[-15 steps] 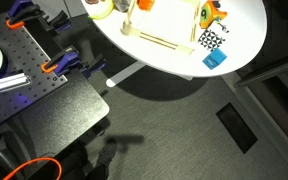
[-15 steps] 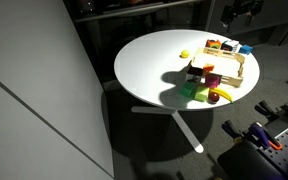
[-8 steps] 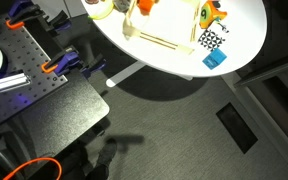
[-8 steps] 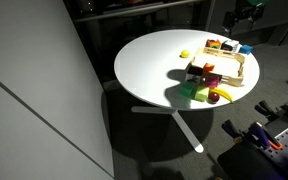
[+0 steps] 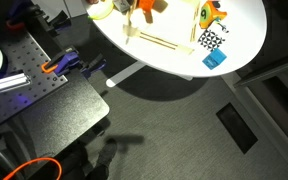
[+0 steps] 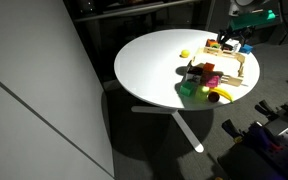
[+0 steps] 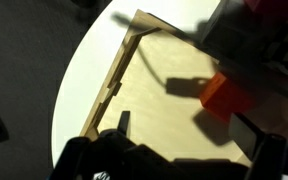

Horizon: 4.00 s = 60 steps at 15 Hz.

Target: Remove the orange building block from the tray and put it on the white and black dice

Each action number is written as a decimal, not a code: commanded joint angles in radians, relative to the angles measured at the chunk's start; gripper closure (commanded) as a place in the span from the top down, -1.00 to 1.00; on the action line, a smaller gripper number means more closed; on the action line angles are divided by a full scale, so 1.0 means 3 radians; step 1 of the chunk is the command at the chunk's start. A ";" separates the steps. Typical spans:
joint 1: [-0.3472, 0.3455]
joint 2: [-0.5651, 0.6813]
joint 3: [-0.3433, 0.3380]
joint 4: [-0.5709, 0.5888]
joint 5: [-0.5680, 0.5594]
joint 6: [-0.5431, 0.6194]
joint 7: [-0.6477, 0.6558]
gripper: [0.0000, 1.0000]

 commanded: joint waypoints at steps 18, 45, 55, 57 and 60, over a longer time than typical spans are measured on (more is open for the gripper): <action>0.0486 0.1387 -0.0240 0.1069 0.0138 0.0482 0.0811 1.00; 0.0677 0.1452 -0.0383 0.0976 0.0457 0.0304 0.1547 1.00; 0.0672 0.1307 -0.0361 0.0828 0.0387 0.0123 0.1459 1.00; 0.0666 0.1255 -0.0359 0.0773 0.0371 0.0136 0.1436 1.00; 0.0658 0.1206 -0.0347 0.0702 0.0362 0.0149 0.1417 0.31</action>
